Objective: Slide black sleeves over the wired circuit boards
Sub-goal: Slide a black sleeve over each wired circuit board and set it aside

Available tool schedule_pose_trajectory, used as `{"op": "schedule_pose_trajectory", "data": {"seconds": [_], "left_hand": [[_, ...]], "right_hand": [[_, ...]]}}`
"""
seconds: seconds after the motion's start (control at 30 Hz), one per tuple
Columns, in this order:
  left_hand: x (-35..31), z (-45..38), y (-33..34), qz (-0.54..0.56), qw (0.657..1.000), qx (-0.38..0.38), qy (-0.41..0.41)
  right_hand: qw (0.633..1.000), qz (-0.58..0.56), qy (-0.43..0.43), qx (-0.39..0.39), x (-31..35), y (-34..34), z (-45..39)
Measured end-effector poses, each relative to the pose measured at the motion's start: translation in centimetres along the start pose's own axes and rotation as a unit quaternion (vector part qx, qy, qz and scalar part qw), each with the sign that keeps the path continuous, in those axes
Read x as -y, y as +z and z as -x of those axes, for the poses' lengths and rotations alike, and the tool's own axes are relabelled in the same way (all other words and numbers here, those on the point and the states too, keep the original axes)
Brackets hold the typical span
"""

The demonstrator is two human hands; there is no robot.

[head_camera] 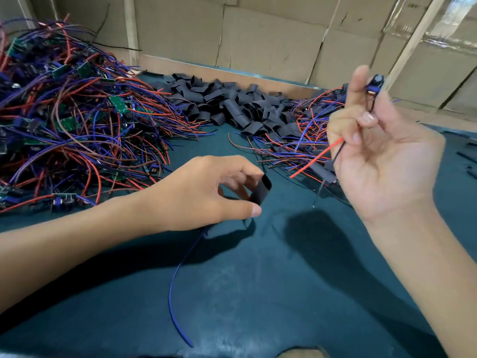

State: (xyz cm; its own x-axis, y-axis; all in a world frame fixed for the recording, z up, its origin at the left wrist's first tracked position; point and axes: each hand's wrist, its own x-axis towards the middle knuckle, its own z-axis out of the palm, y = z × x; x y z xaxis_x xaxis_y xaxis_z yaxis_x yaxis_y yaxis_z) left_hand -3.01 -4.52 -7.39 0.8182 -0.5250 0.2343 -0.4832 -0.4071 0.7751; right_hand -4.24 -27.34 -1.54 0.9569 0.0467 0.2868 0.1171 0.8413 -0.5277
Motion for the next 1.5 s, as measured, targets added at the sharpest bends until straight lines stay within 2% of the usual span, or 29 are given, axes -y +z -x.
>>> {"op": "schedule_pose_trajectory", "data": {"seconds": [0.27, 0.53, 0.9, 1.17, 1.37, 1.5], "left_hand": [[-1.5, 0.6, 1.7, -0.026, 0.998, 0.043, 0.043], [-1.6, 0.8, 1.8, 0.002, 0.999, 0.026, 0.046], [-2.4, 0.9, 1.8, -0.006, 0.998, 0.041, 0.055], [-2.6, 1.0, 2.0, -0.03, 0.996, 0.048, 0.065], [-2.6, 1.1, 2.3, -0.022, 0.996, 0.053, 0.067], [-2.7, 1.1, 2.4, 0.012, 0.998, 0.042, 0.055]], "right_hand": [[0.997, -0.028, 0.064, -0.019, -1.0, 1.6, 0.8], [0.996, 0.036, 0.074, -0.04, -0.5, 1.3, 0.8], [0.99, 0.033, 0.025, -0.138, -1.5, 0.5, 0.3], [0.983, 0.06, 0.008, -0.173, -2.3, 0.3, 0.3], [0.979, 0.084, -0.024, -0.182, -2.4, 0.0, 0.2], [0.983, 0.088, -0.026, -0.157, -2.3, -0.1, 0.4]]}}
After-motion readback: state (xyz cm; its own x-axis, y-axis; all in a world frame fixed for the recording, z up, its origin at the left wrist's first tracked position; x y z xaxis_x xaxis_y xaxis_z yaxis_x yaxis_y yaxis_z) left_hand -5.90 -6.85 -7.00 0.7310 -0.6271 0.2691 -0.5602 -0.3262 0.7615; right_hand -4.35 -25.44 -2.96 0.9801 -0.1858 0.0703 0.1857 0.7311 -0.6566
